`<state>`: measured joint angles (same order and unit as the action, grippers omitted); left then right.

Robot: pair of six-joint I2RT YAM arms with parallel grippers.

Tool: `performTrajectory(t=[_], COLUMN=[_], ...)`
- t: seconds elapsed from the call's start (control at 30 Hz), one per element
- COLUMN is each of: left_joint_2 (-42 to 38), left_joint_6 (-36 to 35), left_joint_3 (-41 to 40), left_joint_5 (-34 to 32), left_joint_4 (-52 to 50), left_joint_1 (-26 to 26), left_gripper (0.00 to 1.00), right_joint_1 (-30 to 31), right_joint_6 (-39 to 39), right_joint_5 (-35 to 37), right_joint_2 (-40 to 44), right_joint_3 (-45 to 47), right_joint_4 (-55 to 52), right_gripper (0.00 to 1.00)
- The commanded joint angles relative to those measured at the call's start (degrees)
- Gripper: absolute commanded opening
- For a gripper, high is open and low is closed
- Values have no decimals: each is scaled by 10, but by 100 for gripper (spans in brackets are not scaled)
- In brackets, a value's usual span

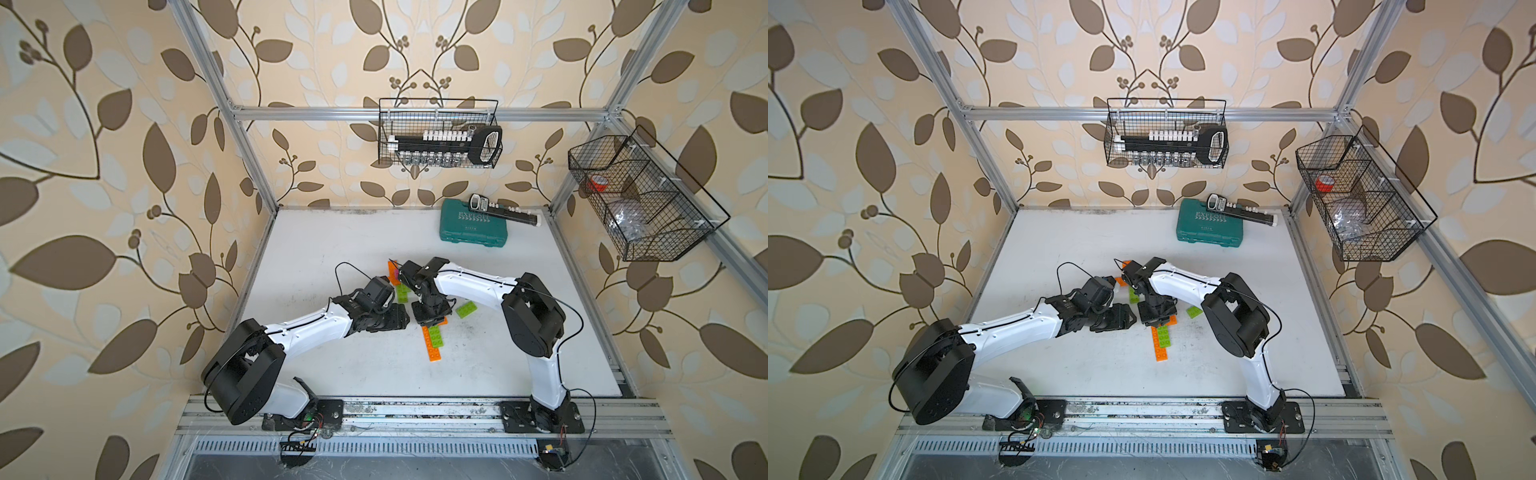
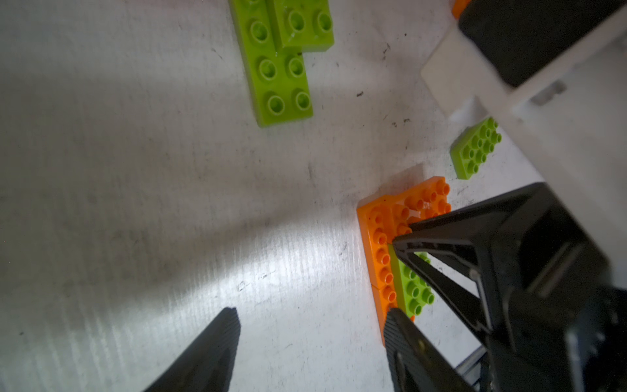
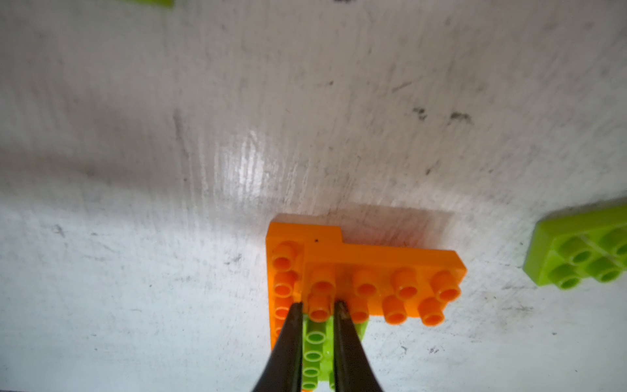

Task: Assemble a small pinwheel with lego
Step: Assemble the lego brick with the lego brick.

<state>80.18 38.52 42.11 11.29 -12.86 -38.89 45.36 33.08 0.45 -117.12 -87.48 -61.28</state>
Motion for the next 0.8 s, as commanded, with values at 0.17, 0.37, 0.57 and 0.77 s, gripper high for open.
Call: performTrajectory(t=[0.17,0.37,0.57,0.77], left_joint_2=[-22,-16,29,106], left_joint_6=[-4,-13,-47,-84], left_joint_3=[5,13,63,148], left_joint_5=[-13,-11,-14,-28], left_joint_4=[-9,-16,-37,-62], left_joint_1=[9,12,5,-36], left_gripper=[70,71,71,71], right_joint_1=[0,-12,-64,-142], right_joint_6=[-8,-12,-18,-46], right_joint_5=[3,2,18,9], right_joint_2=[-3,23,78,114], right_joint_3=[-22,-18,32,81], right_joint_4=[-24,-16,10,29], right_gripper=[23,26,23,22])
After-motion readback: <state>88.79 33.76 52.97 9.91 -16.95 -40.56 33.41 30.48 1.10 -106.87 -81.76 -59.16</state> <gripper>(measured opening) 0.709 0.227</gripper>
